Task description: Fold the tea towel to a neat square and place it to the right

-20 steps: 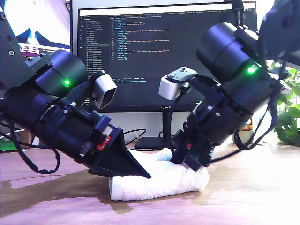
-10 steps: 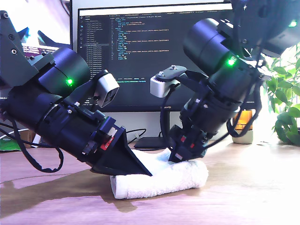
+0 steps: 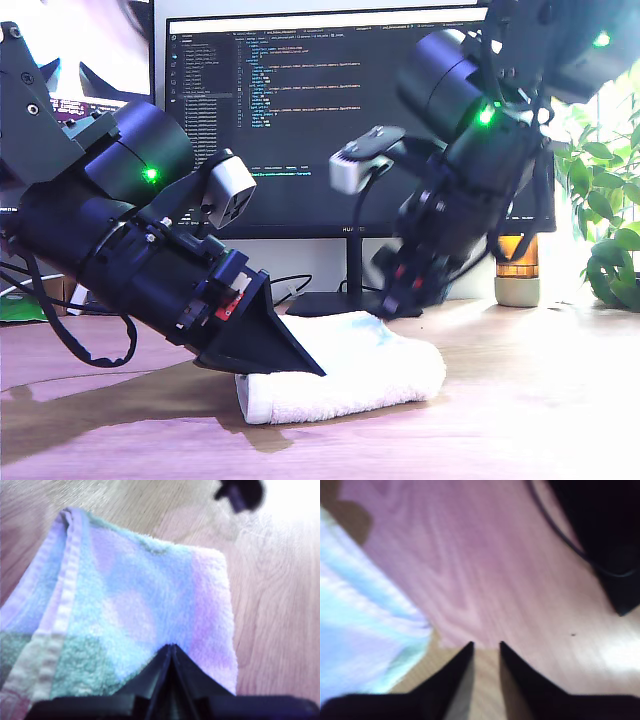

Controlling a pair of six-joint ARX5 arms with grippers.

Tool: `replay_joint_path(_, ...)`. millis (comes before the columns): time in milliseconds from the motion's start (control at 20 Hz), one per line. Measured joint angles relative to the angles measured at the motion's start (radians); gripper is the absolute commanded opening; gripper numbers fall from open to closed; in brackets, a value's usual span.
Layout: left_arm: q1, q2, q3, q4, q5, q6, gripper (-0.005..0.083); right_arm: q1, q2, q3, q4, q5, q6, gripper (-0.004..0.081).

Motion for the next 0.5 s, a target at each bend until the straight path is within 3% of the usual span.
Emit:
replay_joint_path(100, 0.0, 0.0, 0.0, 0.0, 0.0, 0.0, -0.0021, 0.004, 0.0, 0.06, -0.095, -0.047, -0.002, -0.001)
replay_joint_path(200, 0.0, 0.0, 0.0, 0.002, 0.0, 0.007, -0.0021, 0.003, 0.001, 0.142, -0.208, -0.151, -0.028, -0.001)
replay_joint_path(400, 0.0, 0.0, 0.0, 0.006, 0.0, 0.011, -0.0021, 0.003, 0.002, 0.244, -0.427, -0.464, -0.243, -0.001)
replay_joint_path(500, 0.0, -0.005, 0.0, 0.003, 0.005, 0.012, -0.0021, 0.003, 0.003, 0.237, -0.506, -0.554, -0.329, -0.001)
